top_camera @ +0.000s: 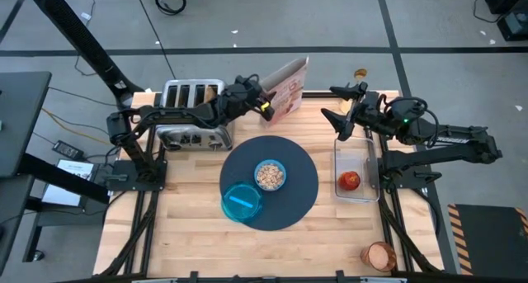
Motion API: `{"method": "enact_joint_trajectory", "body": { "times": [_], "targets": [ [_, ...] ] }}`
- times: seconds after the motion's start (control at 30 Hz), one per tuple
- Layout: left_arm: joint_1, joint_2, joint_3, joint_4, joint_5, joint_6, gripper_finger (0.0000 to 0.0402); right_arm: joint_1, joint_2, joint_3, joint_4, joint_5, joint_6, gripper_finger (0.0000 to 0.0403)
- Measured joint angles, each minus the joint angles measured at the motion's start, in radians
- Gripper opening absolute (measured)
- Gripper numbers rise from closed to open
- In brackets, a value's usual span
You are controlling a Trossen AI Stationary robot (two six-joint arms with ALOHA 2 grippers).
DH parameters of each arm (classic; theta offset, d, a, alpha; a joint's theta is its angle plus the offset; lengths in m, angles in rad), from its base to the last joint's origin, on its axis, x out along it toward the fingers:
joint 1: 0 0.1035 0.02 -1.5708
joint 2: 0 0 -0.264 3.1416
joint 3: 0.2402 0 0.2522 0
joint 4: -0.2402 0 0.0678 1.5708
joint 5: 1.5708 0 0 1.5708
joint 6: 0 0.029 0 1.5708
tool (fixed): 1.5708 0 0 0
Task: Arrange a breakfast setting
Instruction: Pour the cereals from the pink cereal box into the blue bowl, then put the toasted bread on the blue plate
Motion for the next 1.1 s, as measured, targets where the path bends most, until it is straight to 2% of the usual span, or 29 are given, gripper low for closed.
{"method": "enact_joint_trajectory", "body": {
  "times": [0.23,0.57,1.1],
  "targets": [
    [0.011,0.000,0.000,0.017,0.025,-0.006,0.0239,0.000,0.000,0.000,0.002,-0.010,0.009,0.0387],
    [0.014,-0.007,0.000,0.008,0.033,0.004,0.0287,0.000,0.000,0.000,0.002,-0.016,0.007,0.0387],
    [0.038,-0.094,0.001,0.008,0.070,0.007,0.0288,0.000,-0.021,0.001,0.002,-0.017,0.008,0.0387]
  ]
}}
